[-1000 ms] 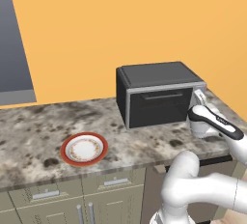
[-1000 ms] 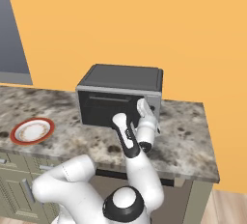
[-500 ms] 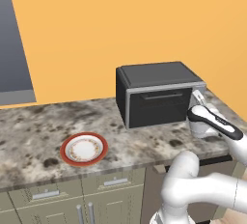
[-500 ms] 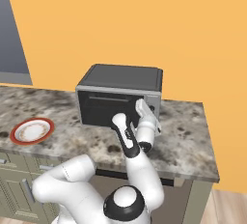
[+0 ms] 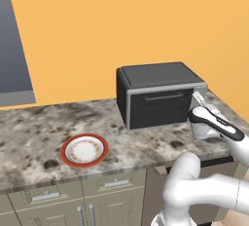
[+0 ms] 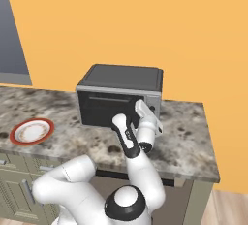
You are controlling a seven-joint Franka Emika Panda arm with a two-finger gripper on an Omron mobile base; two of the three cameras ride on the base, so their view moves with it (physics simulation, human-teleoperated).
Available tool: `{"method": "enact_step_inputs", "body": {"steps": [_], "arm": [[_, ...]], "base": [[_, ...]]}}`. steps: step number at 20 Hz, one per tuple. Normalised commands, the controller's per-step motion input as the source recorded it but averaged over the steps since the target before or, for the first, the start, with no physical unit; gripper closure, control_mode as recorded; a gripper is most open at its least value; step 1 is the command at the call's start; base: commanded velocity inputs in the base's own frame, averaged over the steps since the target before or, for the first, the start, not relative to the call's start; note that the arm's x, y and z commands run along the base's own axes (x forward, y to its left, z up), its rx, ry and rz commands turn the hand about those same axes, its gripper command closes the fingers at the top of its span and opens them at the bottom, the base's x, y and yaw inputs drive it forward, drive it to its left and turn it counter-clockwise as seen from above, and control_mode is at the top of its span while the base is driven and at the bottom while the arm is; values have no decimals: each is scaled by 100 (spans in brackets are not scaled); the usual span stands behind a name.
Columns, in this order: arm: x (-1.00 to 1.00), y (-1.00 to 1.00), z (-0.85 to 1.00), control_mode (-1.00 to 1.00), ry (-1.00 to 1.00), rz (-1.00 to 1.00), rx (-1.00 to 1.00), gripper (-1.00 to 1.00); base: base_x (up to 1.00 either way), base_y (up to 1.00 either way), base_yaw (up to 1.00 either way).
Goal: Pull the toaster oven rack outwards. Pick up the baguette from the plate and place it on the toaster oven rack. Close the toaster oven door fully and set the temperature to the lowest setting.
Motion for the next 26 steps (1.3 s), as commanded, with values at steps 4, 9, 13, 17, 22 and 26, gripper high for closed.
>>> {"method": "enact_step_inputs", "body": {"steps": [4, 9, 13, 17, 22, 26], "arm": [[20, 0, 0, -100, 0, 0, -8, 100], [22, 0, 0, -100, 0, 0, -8, 100], [26, 0, 0, -100, 0, 0, -9, 100], [27, 0, 0, -100, 0, 0, -10, 100], [26, 0, 0, -100, 0, 0, -9, 100], [27, 0, 0, -100, 0, 0, -9, 100]], "base": [[0, 0, 0], [0, 0, 0], [0, 0, 0], [0, 0, 0], [0, 0, 0], [0, 0, 0]]}}
